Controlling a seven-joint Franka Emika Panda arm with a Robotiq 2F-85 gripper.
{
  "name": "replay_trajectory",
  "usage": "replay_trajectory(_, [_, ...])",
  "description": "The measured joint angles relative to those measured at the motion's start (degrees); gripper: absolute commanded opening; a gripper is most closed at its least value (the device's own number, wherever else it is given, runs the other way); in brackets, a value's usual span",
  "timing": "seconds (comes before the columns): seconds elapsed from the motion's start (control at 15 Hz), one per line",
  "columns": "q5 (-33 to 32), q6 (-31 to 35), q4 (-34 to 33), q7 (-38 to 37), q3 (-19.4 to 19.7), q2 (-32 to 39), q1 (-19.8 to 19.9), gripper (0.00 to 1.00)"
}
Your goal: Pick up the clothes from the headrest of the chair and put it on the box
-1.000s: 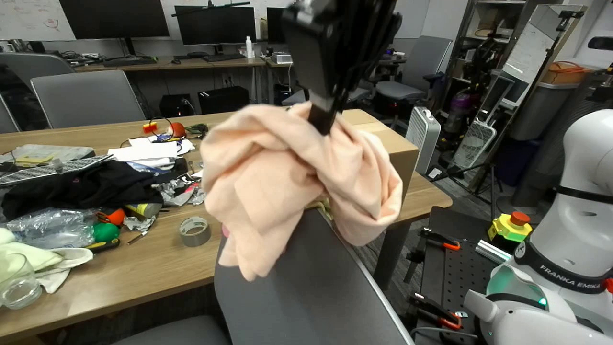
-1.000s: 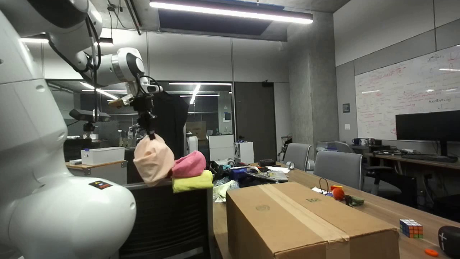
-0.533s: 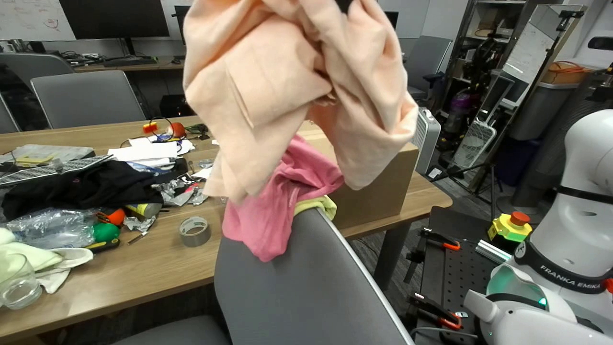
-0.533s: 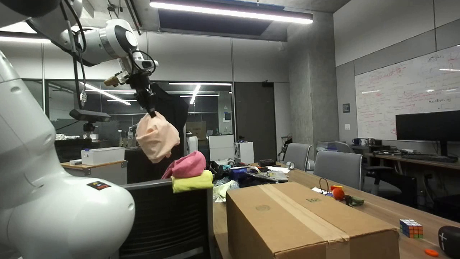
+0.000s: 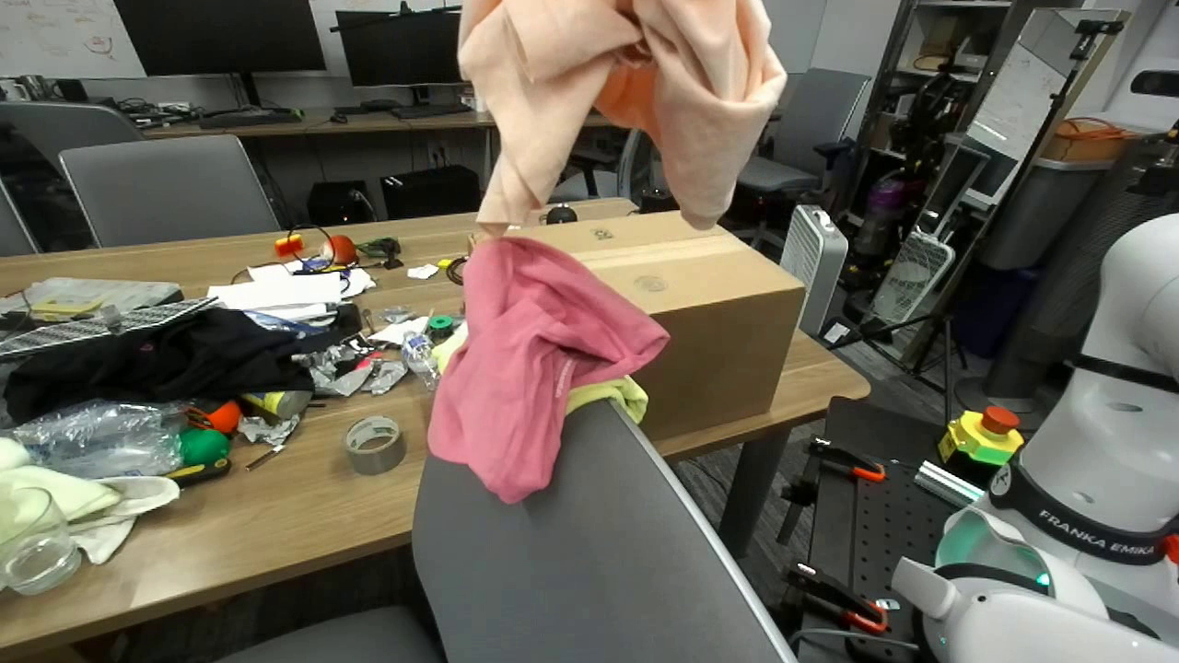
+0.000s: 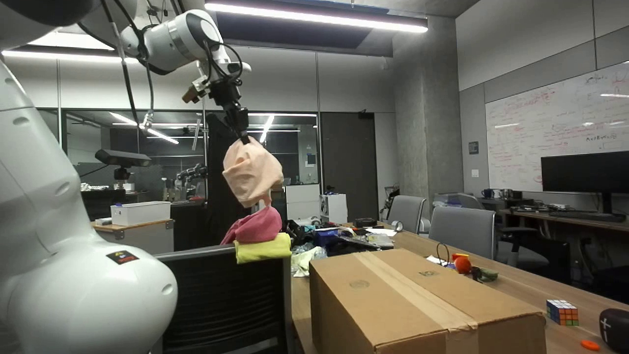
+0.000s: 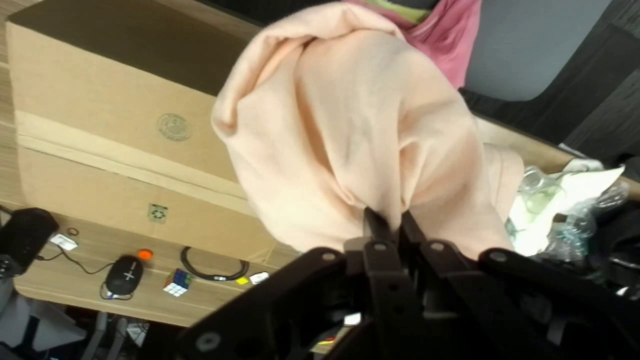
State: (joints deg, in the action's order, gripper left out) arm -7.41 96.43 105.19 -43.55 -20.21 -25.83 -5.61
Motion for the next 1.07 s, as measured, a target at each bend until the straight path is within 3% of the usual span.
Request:
replay_trajectory(0.67, [-0.78,-8.27,-9.78,-0.1,13.14,8.41,8.94,0.04])
replay_trajectory(1.07, [-0.49,-10.73,-14.58,-4.32,19.41,13.97,12.59,0.04])
